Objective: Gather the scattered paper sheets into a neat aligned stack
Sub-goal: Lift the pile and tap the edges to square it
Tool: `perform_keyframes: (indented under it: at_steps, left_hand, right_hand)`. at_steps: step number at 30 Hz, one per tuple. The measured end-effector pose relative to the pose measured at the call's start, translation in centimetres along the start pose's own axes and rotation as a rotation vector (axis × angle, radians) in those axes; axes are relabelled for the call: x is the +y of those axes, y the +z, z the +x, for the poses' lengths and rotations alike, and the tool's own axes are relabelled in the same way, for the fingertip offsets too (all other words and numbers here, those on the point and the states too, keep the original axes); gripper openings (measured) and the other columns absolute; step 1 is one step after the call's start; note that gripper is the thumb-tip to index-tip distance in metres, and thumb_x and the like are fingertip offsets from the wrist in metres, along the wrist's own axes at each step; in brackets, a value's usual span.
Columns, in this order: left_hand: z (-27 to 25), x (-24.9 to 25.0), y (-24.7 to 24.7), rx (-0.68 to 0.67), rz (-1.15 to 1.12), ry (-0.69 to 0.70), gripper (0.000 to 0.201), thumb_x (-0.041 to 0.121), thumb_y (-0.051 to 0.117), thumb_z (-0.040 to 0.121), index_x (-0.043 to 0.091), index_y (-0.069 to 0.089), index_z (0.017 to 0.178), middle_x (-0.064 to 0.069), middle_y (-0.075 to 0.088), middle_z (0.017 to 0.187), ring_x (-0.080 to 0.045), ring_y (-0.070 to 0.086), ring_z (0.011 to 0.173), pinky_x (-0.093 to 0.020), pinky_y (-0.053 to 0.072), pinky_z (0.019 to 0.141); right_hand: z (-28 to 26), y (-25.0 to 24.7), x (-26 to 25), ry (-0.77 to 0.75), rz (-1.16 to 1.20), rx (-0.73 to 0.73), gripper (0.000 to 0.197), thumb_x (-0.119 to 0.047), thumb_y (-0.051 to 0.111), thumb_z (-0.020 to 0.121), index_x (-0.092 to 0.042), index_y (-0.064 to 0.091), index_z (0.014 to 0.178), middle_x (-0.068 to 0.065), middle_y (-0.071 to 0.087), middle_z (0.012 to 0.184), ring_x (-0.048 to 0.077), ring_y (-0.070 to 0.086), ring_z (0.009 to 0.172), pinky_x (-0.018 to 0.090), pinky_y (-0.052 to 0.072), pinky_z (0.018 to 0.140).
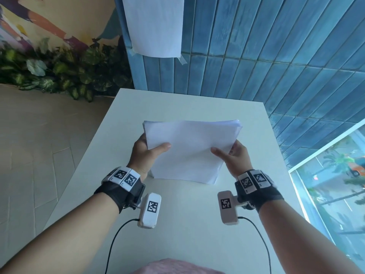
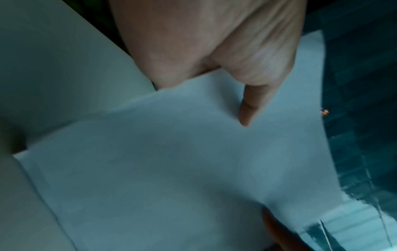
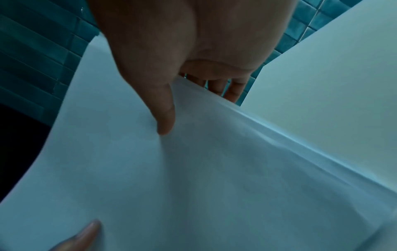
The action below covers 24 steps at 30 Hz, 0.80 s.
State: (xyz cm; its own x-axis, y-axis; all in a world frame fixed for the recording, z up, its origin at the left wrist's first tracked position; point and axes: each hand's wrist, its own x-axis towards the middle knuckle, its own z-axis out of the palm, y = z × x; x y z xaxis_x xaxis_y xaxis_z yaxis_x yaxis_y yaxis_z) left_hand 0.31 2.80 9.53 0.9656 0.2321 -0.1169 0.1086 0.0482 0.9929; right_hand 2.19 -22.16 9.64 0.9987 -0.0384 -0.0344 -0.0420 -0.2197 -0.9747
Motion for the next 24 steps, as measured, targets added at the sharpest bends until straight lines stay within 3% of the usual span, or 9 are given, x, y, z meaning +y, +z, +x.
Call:
perform_keyframes:
  at_steps: [3,5,7,9,13,15,20,24]
  left_hand:
    - [-0.2,0.2,1.2,0.171,0.080,0.164,0.055,0.017,0.077,0.071,0.019,0.044,0.115,0.001,0.067,0.104,-0.007,0.067,0.089,-0.025,0.054,0.082]
    - [-0.3,0.2,1.9,0.213,0.146,0.266,0.056,0.011,0.073,0.077,0.020,0.036,0.117,-0.003,0.064,0.108,-0.011,0.066,0.090,-0.023,0.053,0.081]
    - [-0.4,0.0,2.3,0.217,0.219,0.294,0.049,0.005,0.067,0.082,0.013,0.039,0.122,-0.007,0.062,0.115,-0.019,0.063,0.095,-0.026,0.051,0.083]
    - [-0.5,-0.6,2.5,0.204,0.253,0.257,0.043,0.005,0.063,0.086,0.007,0.042,0.123,-0.006,0.062,0.115,-0.021,0.062,0.097,-0.026,0.049,0.084]
    - [-1.1,-2.7,2.3,0.126,0.316,0.120,0.036,0.008,0.058,0.089,0.006,0.043,0.121,-0.001,0.061,0.109,-0.022,0.059,0.096,-0.025,0.042,0.080]
    - [-1.6,-3.4,2.1,0.098,0.336,0.088,0.034,0.006,0.058,0.087,0.008,0.044,0.118,0.000,0.061,0.107,-0.022,0.059,0.094,-0.024,0.040,0.080]
    - [-1.0,-1.9,1.3,0.136,0.213,0.133,0.032,0.006,0.065,0.081,0.016,0.044,0.103,0.006,0.062,0.095,-0.010,0.062,0.085,-0.030,0.049,0.075]
    - [0.2,-1.8,0.5,0.003,0.133,0.066,0.046,0.018,0.071,0.072,0.012,0.050,0.112,-0.003,0.068,0.106,-0.018,0.067,0.095,-0.033,0.054,0.083]
  right_hand:
    - [0.3,0.5,0.3,-0.004,0.086,0.037,0.039,-0.007,0.076,0.074,-0.016,0.052,0.104,0.003,0.066,0.100,0.018,0.065,0.088,0.031,0.055,0.076]
    - [0.3,0.6,0.4,-0.006,0.111,0.066,0.039,-0.007,0.076,0.074,-0.016,0.053,0.103,0.005,0.066,0.100,0.020,0.065,0.089,0.034,0.055,0.077]
    - [0.1,0.7,0.6,-0.021,0.073,0.069,0.030,-0.007,0.074,0.076,-0.010,0.061,0.103,0.008,0.069,0.096,0.022,0.066,0.086,0.033,0.053,0.075]
    - [-0.1,0.6,0.6,-0.012,0.063,0.072,0.024,-0.007,0.074,0.077,-0.005,0.065,0.099,0.009,0.070,0.092,0.022,0.067,0.081,0.032,0.052,0.073]
    - [-0.7,0.7,1.5,0.011,0.062,0.036,0.024,-0.005,0.075,0.075,-0.015,0.065,0.095,0.006,0.071,0.093,0.024,0.068,0.085,0.033,0.055,0.077]
    - [-0.9,0.8,1.7,0.006,0.034,0.055,0.020,-0.005,0.074,0.076,-0.013,0.065,0.092,0.007,0.070,0.089,0.025,0.066,0.082,0.035,0.053,0.076]
    - [-0.8,0.6,1.4,-0.016,0.022,0.047,0.015,-0.002,0.071,0.078,-0.006,0.065,0.091,0.012,0.068,0.088,0.026,0.064,0.083,0.037,0.052,0.078]
    - [-0.7,0.9,1.5,0.009,0.064,0.062,0.019,0.000,0.070,0.078,-0.017,0.064,0.082,0.009,0.068,0.085,0.025,0.064,0.083,0.040,0.052,0.081]
